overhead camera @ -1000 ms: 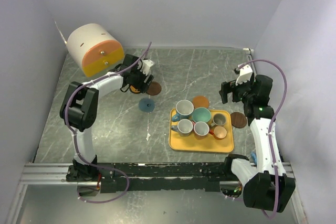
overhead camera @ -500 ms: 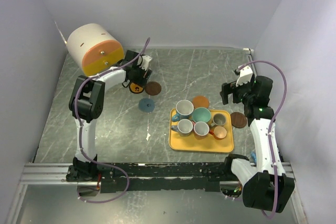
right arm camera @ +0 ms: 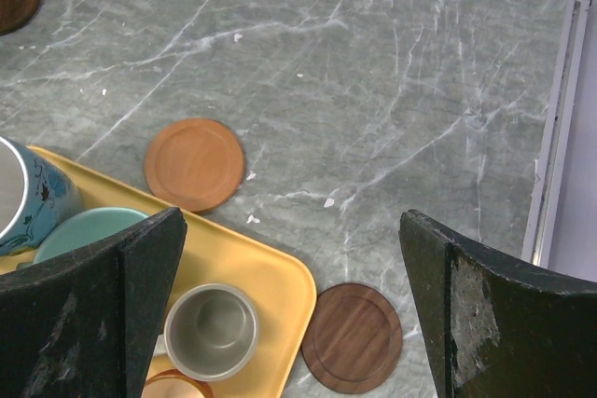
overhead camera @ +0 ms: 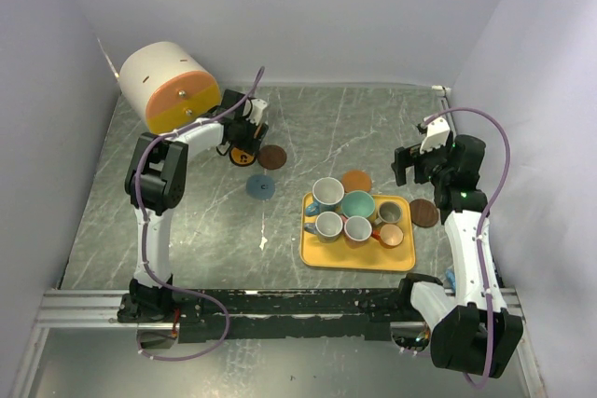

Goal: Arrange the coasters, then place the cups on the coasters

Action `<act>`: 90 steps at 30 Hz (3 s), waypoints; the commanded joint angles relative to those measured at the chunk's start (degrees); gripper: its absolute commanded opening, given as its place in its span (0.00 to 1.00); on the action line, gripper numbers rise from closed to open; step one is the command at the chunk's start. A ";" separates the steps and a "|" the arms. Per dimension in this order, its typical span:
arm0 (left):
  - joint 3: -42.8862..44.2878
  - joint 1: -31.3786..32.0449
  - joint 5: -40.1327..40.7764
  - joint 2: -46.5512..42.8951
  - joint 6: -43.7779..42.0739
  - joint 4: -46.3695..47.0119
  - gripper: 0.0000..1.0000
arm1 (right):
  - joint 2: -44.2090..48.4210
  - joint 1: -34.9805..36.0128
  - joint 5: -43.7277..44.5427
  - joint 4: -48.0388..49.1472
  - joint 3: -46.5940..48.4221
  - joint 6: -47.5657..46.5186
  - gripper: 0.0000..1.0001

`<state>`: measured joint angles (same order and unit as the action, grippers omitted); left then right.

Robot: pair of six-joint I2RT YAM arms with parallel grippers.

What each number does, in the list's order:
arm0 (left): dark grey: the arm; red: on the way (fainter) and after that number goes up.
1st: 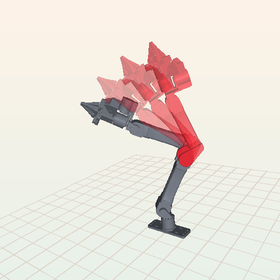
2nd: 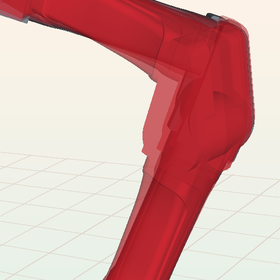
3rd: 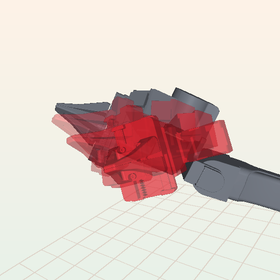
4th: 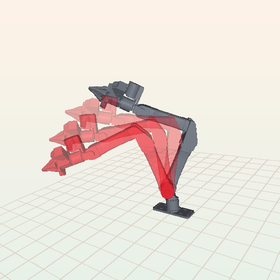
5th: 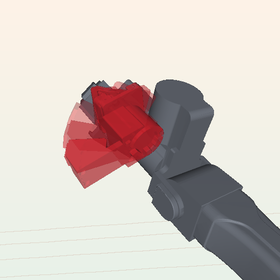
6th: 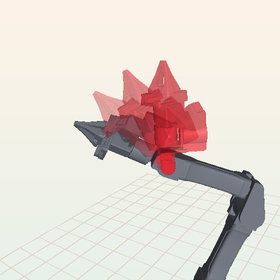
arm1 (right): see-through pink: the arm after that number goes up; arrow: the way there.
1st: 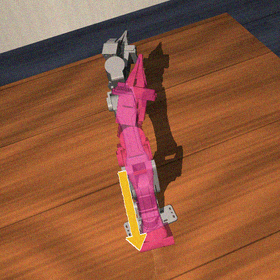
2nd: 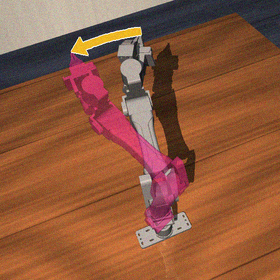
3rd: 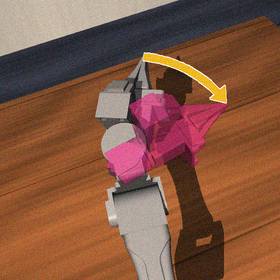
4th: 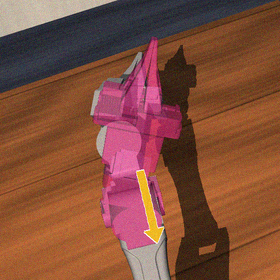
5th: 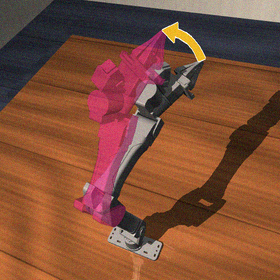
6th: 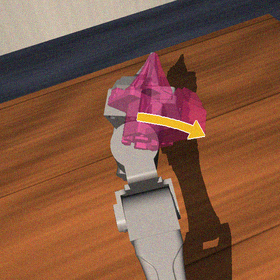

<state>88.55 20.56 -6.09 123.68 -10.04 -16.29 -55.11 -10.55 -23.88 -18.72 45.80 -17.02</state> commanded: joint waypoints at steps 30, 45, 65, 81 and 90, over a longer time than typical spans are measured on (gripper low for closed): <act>-13.97 -0.43 -0.75 -13.39 -2.72 -12.61 0.73 | 1.20 -0.70 -2.13 -0.50 -0.57 -1.07 1.00; -12.42 -0.43 -3.24 -18.29 -3.84 -7.29 0.81 | 0.26 -0.81 -2.26 -0.25 -0.76 -0.89 1.00; -20.88 5.29 -12.10 -23.10 -19.79 -5.04 0.99 | -0.55 -0.25 4.72 -5.59 1.27 -3.39 1.00; -22.46 10.69 -6.92 -17.90 -24.05 -6.32 1.00 | -1.77 -0.09 4.18 -4.34 -1.03 -2.63 1.00; -21.74 11.14 -5.11 -15.50 -21.95 -5.61 1.00 | -2.43 -0.09 3.93 -4.40 -1.07 -2.74 1.00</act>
<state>66.57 31.27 -13.30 106.52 -32.95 -22.63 -57.14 -10.76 -19.94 -23.51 45.30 -19.55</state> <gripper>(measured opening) 0.995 0.999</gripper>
